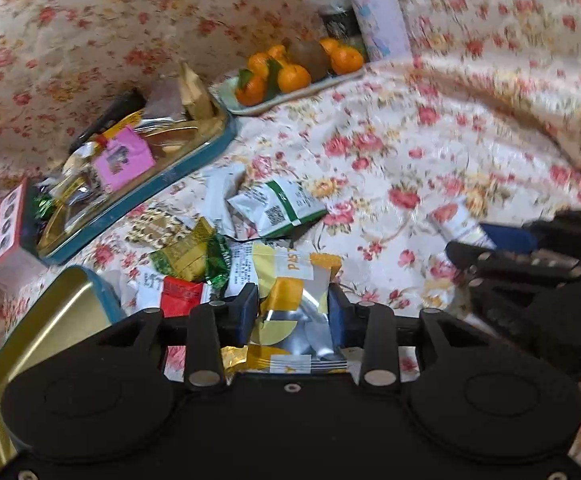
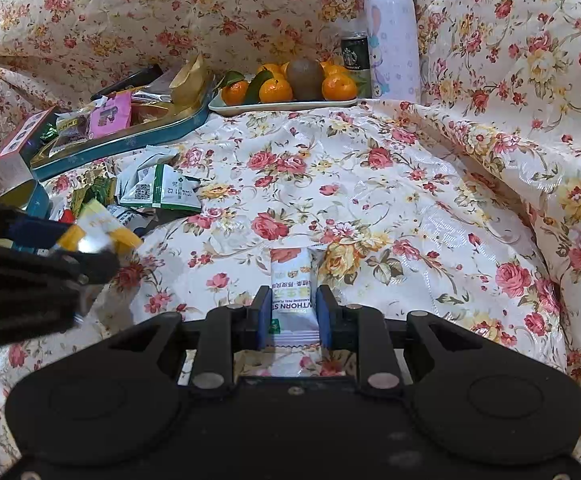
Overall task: Organize snacks
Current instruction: 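Carry both held packets over the gold tin tray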
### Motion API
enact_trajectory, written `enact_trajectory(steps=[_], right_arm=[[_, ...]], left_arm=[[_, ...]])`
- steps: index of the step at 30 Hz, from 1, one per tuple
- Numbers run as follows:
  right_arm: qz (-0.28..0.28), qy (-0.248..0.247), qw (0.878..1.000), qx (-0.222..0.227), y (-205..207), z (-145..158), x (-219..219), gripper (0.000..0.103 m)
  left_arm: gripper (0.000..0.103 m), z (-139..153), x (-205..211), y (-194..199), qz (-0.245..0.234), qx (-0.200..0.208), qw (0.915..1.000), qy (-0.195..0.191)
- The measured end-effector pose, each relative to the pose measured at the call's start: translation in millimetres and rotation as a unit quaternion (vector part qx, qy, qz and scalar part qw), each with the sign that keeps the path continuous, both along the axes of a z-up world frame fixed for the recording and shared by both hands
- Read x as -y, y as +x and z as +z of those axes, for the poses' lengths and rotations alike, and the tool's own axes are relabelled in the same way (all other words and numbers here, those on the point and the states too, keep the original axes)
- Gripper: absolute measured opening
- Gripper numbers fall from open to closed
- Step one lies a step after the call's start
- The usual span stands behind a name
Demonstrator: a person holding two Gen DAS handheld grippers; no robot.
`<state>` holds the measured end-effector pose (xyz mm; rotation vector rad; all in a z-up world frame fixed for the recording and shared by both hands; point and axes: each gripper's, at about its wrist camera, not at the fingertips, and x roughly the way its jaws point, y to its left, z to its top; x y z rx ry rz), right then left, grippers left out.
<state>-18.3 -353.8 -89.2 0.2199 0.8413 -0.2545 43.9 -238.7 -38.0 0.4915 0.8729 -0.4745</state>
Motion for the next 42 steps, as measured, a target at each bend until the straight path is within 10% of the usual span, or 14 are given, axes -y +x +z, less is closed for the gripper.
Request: enact_trajectory(steps=[42], right_arm=[[0.044, -0.017, 0.999, 0.010, -14, 56, -103, 0.022]], left_arm=[[0.046, 38, -282, -14, 0.289, 0.009, 0.9536, -0.085]])
